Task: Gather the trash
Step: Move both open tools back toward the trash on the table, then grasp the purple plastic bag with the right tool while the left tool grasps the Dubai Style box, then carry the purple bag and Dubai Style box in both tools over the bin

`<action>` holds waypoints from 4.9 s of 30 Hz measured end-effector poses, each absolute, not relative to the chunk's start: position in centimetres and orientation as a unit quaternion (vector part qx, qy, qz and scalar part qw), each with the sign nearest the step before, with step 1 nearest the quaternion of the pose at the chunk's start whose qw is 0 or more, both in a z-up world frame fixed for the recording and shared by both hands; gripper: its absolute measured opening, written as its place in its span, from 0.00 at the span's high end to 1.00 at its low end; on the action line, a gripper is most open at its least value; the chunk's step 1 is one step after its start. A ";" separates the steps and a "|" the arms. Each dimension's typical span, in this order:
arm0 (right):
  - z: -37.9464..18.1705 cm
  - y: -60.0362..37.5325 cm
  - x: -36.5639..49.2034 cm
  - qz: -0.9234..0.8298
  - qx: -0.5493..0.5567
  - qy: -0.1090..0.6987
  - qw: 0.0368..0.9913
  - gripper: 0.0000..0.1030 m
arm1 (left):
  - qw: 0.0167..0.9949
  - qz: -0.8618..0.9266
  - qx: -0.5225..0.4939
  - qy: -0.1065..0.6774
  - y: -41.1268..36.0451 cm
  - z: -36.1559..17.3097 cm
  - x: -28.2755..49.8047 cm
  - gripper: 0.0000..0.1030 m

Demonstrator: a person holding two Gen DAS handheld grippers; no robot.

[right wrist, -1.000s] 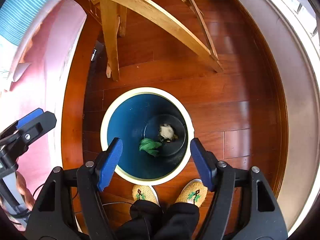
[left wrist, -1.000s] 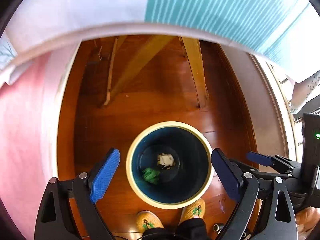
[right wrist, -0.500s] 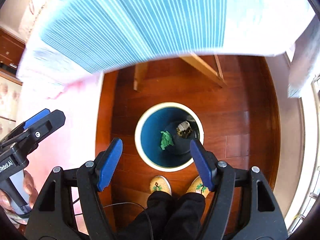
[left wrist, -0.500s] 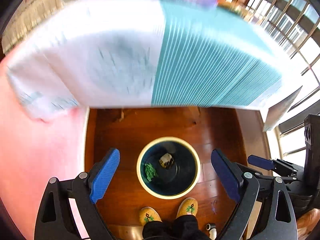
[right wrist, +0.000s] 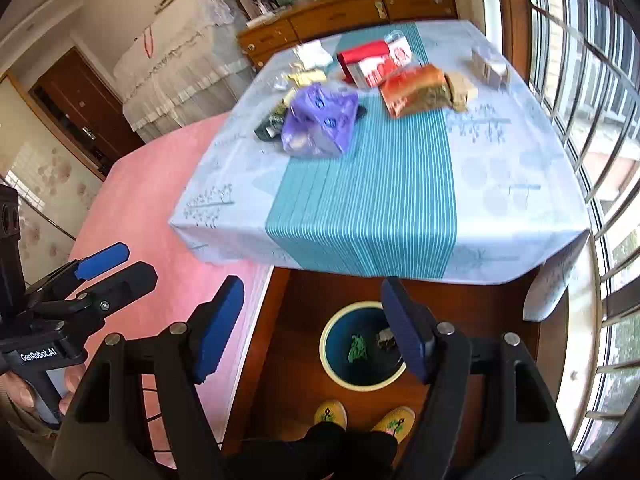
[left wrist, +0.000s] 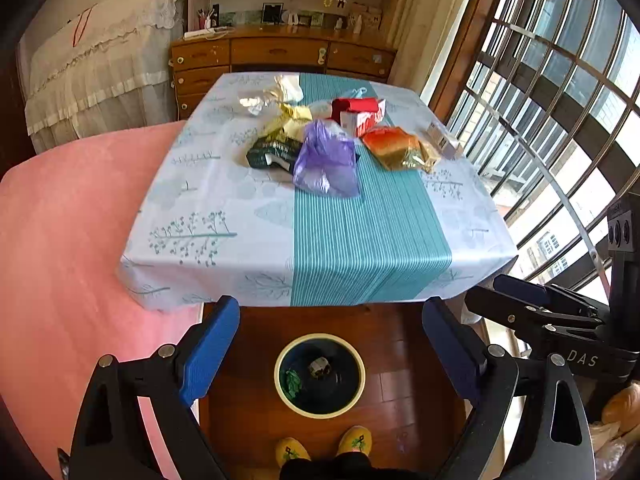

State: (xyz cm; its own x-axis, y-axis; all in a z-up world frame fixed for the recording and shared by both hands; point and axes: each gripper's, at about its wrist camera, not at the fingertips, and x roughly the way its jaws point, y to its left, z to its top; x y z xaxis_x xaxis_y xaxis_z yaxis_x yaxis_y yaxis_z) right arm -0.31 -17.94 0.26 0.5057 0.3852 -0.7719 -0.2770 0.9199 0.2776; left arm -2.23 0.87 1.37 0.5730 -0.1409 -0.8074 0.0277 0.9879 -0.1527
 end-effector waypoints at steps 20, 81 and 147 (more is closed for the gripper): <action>8.0 -13.7 7.5 0.233 0.014 0.395 0.888 0.28 | 0.893 -0.031 -0.037 0.447 0.6 10.1 4.6 0.19; -6.4 -7.9 27.0 0.011 0.102 0.508 0.855 0.85 | 0.746 -0.152 0.063 0.646 5.0 -12.6 41.5 0.25; -6.4 -17.1 0.6 0.228 -0.028 0.549 0.804 0.85 | 0.815 -0.049 -0.055 0.575 -4.0 -6.2 2.3 0.22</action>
State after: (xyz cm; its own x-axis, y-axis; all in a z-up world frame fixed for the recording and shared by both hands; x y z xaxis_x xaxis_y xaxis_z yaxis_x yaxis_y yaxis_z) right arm 0.62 -17.09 -6.44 0.2941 0.3355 -0.8950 -0.3968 0.8947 0.2050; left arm 2.28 -3.97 -6.18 0.3343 -0.1431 -0.9315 0.0171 0.9892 -0.1458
